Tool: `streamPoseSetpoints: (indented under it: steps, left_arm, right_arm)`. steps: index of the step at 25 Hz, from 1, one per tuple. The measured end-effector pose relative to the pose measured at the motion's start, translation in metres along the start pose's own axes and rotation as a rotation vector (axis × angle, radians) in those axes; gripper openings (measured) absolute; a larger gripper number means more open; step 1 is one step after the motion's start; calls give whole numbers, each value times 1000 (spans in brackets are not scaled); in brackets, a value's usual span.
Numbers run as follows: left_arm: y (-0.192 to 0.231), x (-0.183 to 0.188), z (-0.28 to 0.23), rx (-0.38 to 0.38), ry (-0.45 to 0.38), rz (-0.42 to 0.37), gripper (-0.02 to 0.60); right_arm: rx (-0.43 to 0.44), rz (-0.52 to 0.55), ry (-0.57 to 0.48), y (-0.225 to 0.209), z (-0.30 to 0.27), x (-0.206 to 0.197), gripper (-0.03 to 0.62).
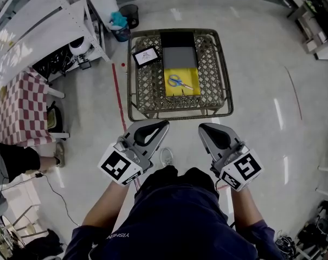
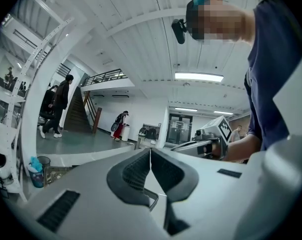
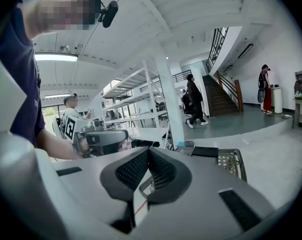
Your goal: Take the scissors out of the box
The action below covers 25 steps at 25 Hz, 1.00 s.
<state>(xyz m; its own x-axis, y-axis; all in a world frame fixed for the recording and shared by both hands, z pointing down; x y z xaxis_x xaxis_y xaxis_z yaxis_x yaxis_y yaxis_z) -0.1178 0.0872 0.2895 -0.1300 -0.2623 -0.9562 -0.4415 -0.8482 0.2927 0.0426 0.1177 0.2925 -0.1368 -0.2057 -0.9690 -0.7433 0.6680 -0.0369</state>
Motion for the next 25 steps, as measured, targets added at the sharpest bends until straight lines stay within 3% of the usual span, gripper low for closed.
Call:
streamPoseSetpoints:
  steps: [15,25]
  left_arm:
    - [43,-9,-41,-9,50,30,26]
    - [82,-17,-95,60,81,47,26]
  right_arm:
    - [-4,-23,28,-52,-35,-4,14]
    - [75,-33,67,-117,-71,-22,14]
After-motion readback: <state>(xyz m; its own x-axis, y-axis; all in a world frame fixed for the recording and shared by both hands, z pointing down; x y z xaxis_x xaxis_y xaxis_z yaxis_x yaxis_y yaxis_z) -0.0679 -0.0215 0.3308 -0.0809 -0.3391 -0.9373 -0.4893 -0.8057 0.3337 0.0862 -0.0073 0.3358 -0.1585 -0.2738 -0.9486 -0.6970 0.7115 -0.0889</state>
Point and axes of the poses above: the fingertips, and each gripper's own axes: z backward along the fingers, y to its left, x out of its top, the point moved 5 cm from there along z, backward along the fingers, and after that the axes turned 8 degrees about z, right-handed, at the moved point
